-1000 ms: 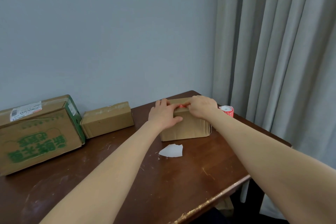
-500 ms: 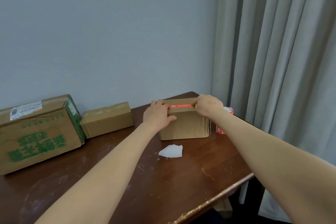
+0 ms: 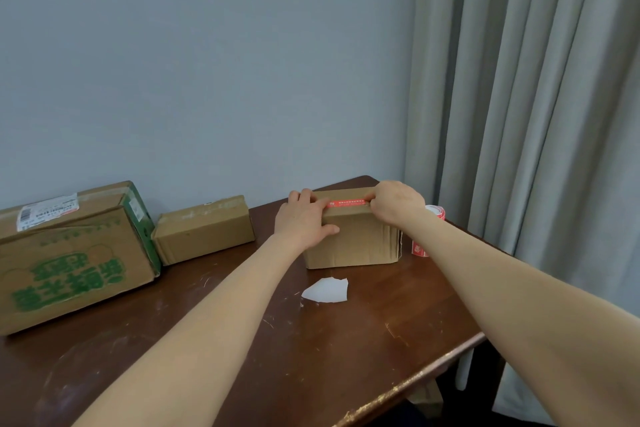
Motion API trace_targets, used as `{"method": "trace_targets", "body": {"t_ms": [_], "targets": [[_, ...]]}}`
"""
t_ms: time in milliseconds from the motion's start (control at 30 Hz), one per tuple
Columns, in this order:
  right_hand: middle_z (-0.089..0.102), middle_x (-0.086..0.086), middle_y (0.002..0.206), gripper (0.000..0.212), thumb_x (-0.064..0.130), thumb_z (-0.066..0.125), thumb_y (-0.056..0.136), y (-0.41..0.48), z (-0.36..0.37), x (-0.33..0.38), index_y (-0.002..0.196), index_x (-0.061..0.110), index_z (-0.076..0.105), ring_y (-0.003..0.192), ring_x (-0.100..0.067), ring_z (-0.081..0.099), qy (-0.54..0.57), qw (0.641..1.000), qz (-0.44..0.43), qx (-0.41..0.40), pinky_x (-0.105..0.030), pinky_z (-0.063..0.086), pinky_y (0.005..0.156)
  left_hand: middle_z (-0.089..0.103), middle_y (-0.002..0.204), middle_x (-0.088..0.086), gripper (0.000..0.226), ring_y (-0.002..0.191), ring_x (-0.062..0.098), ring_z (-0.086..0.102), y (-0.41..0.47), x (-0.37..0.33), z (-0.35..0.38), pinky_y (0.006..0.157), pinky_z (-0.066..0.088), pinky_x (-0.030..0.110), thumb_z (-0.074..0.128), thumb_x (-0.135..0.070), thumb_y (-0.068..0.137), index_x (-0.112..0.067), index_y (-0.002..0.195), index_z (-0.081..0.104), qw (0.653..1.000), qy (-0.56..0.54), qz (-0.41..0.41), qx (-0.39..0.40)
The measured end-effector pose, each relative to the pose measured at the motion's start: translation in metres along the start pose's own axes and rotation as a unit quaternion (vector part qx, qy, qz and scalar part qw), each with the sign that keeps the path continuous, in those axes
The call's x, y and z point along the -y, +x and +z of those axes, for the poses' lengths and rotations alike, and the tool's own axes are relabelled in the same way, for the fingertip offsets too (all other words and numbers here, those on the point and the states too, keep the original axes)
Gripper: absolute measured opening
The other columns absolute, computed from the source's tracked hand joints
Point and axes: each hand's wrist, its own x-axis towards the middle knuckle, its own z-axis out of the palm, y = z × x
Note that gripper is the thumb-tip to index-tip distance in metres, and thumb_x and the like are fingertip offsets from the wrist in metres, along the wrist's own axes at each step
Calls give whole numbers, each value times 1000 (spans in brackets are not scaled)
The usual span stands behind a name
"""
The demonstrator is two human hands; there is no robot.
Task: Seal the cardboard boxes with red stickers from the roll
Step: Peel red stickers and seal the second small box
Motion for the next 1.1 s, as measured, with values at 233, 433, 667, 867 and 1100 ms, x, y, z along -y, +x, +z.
{"method": "trace_targets", "body": {"t_ms": [233,433,667,867,1100], "targets": [[65,-2,105,35,14,41,93,-5,-5,2,109,20,71,89,-24,61,-26,1000,-16,-6,-34,52,73,45,133,2,60,125,19,39,-4,-1,-1,87,46,32,56,-53,88,-22,138,45,999,-34,-10,-10],[65,-2,111,35,15,43,92,-8,-3,3,109,22,72,95,-24,60,-9,1000,-23,1,-41,55,83,48,132,1,55,123,17,42,-9,-2,-1,87,46,30,56,-48,90,-22,138,48,998,-51,-11,-26],[61,2,123,41,16,39,96,-13,-6,5,119,35,68,107,-25,57,-11,998,-54,-4,-34,47,80,42,137,4,53,129,22,36,-10,-4,2,92,44,32,54,-45,92,-38,142,38,999,-31,12,-28],[66,6,121,37,15,43,95,-11,-8,1,113,30,72,104,-22,60,16,999,-43,-8,-37,53,86,44,134,2,55,125,18,39,-9,0,1,89,47,32,59,-44,90,-25,139,45,998,-55,1,-23],[68,-2,104,37,14,40,92,-9,-5,0,105,21,73,88,-25,62,4,1000,-23,-7,-38,55,78,41,136,4,63,128,20,36,-3,3,-1,91,46,32,60,-53,85,-21,138,45,1000,-27,0,-13]]}}
